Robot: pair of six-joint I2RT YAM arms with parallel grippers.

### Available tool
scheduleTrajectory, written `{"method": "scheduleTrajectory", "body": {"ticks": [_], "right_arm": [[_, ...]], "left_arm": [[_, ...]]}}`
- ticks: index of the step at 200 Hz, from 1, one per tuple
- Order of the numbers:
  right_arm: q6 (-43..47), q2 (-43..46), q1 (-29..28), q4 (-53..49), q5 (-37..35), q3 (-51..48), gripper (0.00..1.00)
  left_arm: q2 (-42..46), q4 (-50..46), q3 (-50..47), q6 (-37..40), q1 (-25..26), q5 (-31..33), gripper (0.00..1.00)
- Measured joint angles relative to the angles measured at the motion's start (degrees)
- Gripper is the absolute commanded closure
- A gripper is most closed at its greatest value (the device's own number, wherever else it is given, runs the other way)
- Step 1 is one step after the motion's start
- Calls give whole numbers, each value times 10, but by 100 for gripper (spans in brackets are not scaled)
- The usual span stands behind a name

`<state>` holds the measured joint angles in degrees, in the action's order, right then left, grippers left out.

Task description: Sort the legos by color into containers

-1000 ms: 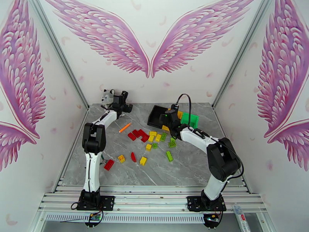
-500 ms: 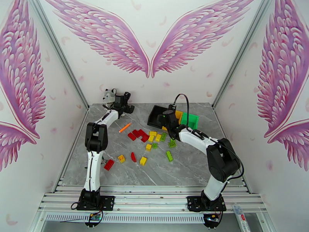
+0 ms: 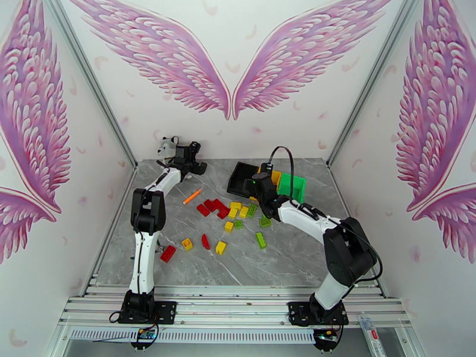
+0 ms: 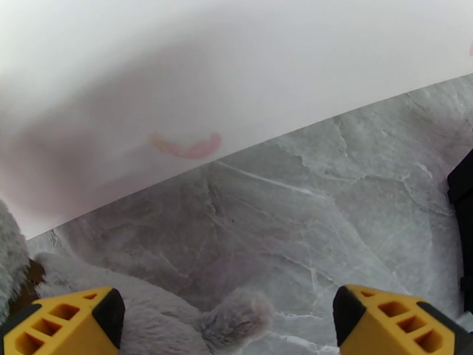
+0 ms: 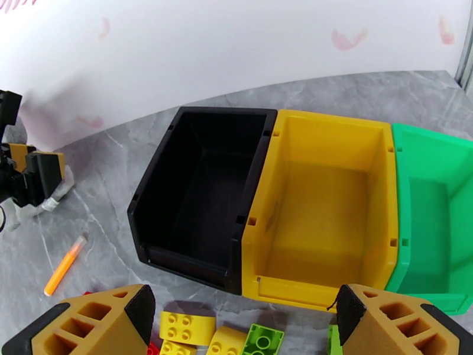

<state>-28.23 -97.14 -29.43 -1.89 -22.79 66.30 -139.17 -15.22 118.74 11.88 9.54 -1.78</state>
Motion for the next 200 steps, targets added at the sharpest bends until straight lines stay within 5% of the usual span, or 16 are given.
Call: {"method": "scheduleTrajectory", "body": {"ticks": [200], "right_arm": [[-2,23,-29,4,0,-46,12]], "left_arm": [[-39,-15,70,20,6,-11,1]]}}
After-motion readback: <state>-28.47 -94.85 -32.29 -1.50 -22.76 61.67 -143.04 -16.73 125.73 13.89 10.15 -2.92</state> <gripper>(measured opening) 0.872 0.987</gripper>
